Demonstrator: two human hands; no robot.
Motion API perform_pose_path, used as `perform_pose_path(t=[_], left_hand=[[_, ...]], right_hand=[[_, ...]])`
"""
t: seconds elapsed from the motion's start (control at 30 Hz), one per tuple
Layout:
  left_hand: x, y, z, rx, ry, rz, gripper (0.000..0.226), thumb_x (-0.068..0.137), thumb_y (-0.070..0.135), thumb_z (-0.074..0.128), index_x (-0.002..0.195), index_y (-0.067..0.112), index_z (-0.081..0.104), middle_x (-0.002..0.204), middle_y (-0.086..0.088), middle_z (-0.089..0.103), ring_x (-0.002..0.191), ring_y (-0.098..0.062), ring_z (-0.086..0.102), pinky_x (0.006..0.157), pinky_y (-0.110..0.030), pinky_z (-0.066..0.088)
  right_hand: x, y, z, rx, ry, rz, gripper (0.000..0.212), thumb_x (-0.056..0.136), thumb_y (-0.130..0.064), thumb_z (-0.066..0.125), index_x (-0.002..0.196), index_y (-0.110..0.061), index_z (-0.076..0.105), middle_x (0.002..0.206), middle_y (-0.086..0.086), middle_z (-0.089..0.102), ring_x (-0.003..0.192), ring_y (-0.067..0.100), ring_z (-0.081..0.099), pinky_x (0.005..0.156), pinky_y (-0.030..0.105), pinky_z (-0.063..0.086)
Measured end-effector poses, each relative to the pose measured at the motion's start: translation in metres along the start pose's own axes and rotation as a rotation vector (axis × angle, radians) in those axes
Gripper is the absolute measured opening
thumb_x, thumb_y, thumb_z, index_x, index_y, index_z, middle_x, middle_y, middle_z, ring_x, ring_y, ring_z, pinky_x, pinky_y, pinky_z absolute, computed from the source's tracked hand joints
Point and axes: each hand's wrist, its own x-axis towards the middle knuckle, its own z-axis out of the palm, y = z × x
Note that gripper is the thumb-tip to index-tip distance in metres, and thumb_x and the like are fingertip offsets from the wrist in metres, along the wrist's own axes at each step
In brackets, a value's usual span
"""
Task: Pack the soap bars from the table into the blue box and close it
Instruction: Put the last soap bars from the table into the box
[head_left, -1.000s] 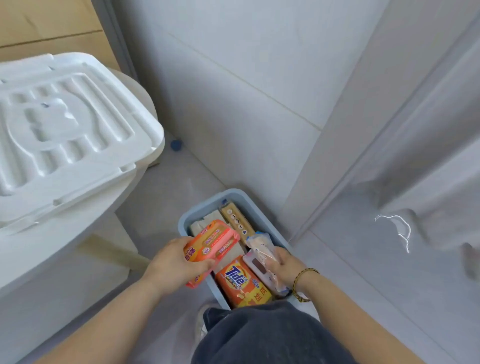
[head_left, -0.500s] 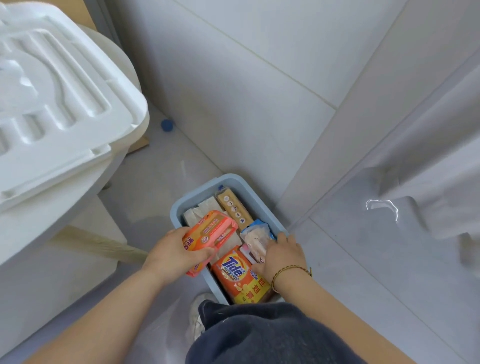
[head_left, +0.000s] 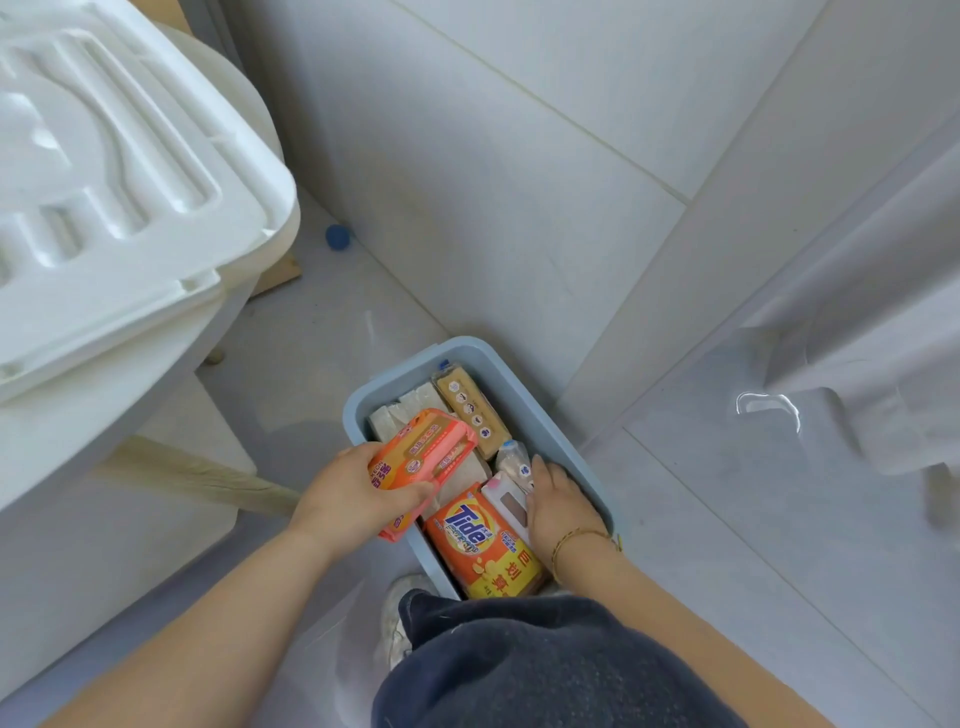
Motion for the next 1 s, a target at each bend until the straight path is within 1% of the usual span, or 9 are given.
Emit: perform_pose_path(t=[0.1, 0.3, 0.37, 0.43, 0.5, 0.6, 0.73, 0.9, 1.0], left_hand=[[0.000, -0.001, 0.001, -0.010, 0.014, -0.011, 0.041, 0.067, 0.049, 0.071, 0.095, 0.030, 0.049, 0.084, 0.013, 0.055, 0.073, -0.004, 0.057, 0.052, -0.017, 0.042], [-0.005, 0.007, 0.004, 0.003, 0.091, -0.011, 0.042, 0.066, 0.047, 0.073, 0.093, 0.029, 0.046, 0.079, 0.015, 0.052, 0.068, -0.001, 0.052, 0.050, -0.015, 0.039], [-0.007, 0.014, 0.009, -0.019, 0.152, 0.010, 0.046, 0.063, 0.048, 0.073, 0.093, 0.030, 0.044, 0.083, 0.011, 0.053, 0.068, -0.001, 0.052, 0.049, -0.015, 0.037], [-0.007, 0.022, 0.017, -0.054, 0.191, 0.037, 0.046, 0.060, 0.047, 0.074, 0.090, 0.028, 0.046, 0.081, 0.010, 0.056, 0.067, -0.001, 0.054, 0.047, -0.016, 0.037], [-0.007, 0.027, 0.027, -0.133, 0.201, 0.037, 0.041, 0.061, 0.039, 0.076, 0.088, 0.026, 0.048, 0.081, 0.008, 0.059, 0.065, 0.000, 0.055, 0.046, -0.015, 0.037], [-0.009, 0.026, 0.039, -0.266, 0.147, 0.056, 0.042, 0.066, 0.025, 0.077, 0.090, 0.032, 0.044, 0.090, 0.008, 0.057, 0.071, 0.001, 0.053, 0.049, -0.010, 0.038], [-0.004, 0.022, 0.038, -0.246, 0.157, 0.107, 0.031, 0.078, 0.018, 0.068, 0.093, 0.033, 0.045, 0.081, 0.019, 0.050, 0.070, 0.005, 0.049, 0.049, 0.001, 0.039], [0.009, 0.025, 0.032, 0.089, 0.158, 0.121, 0.041, 0.089, 0.021, 0.052, 0.129, 0.014, 0.046, 0.129, -0.006, 0.050, 0.110, -0.019, 0.049, 0.088, -0.025, 0.039], [0.016, 0.021, 0.029, 0.251, 0.165, 0.175, 0.049, 0.092, 0.022, 0.045, 0.138, 0.018, 0.030, 0.149, -0.005, 0.028, 0.135, -0.022, 0.027, 0.107, -0.034, 0.029]], right_hand=[[-0.012, -0.004, 0.011, -0.001, 0.092, -0.037, 0.063, 0.092, -0.031, 0.043, 0.145, -0.020, 0.010, 0.155, 0.001, 0.017, 0.142, 0.021, 0.018, 0.116, 0.035, 0.015], [-0.020, -0.017, -0.020, 0.056, 0.169, -0.087, 0.048, 0.095, -0.037, 0.032, 0.137, -0.015, 0.035, 0.145, 0.004, 0.038, 0.133, 0.020, 0.031, 0.111, 0.033, 0.025], [-0.027, -0.034, -0.027, 0.429, 0.177, -0.120, 0.042, 0.092, -0.038, 0.037, 0.129, -0.019, 0.043, 0.133, 0.005, 0.050, 0.121, 0.019, 0.044, 0.105, 0.035, 0.035], [-0.028, -0.053, -0.034, 0.922, -0.042, -0.120, 0.043, 0.089, -0.039, 0.045, 0.128, -0.021, 0.041, 0.127, 0.006, 0.056, 0.111, 0.018, 0.055, 0.100, 0.038, 0.045], [-0.018, -0.063, -0.035, 1.073, -0.113, -0.166, 0.023, 0.089, -0.027, 0.051, 0.111, -0.022, 0.051, 0.116, 0.004, 0.061, 0.097, 0.012, 0.061, 0.085, 0.025, 0.053], [0.003, -0.064, -0.045, 1.086, -0.131, -0.227, 0.023, 0.091, -0.015, 0.049, 0.109, -0.028, 0.049, 0.102, -0.001, 0.062, 0.090, 0.012, 0.062, 0.064, 0.014, 0.053], [0.033, -0.063, -0.060, 0.968, -0.290, -0.197, 0.049, 0.094, -0.027, 0.043, 0.140, -0.031, 0.029, 0.132, 0.008, 0.053, 0.110, 0.027, 0.058, 0.095, 0.044, 0.049], [0.050, -0.078, -0.053, 0.608, -0.254, -0.312, 0.047, 0.095, -0.026, 0.039, 0.141, -0.024, 0.030, 0.148, 0.010, 0.034, 0.129, 0.027, 0.041, 0.102, 0.031, 0.037], [0.051, -0.082, -0.042, 0.587, -0.107, -0.345, 0.043, 0.096, -0.020, 0.037, 0.139, -0.016, 0.035, 0.148, 0.010, 0.035, 0.132, 0.024, 0.037, 0.109, 0.032, 0.031]])
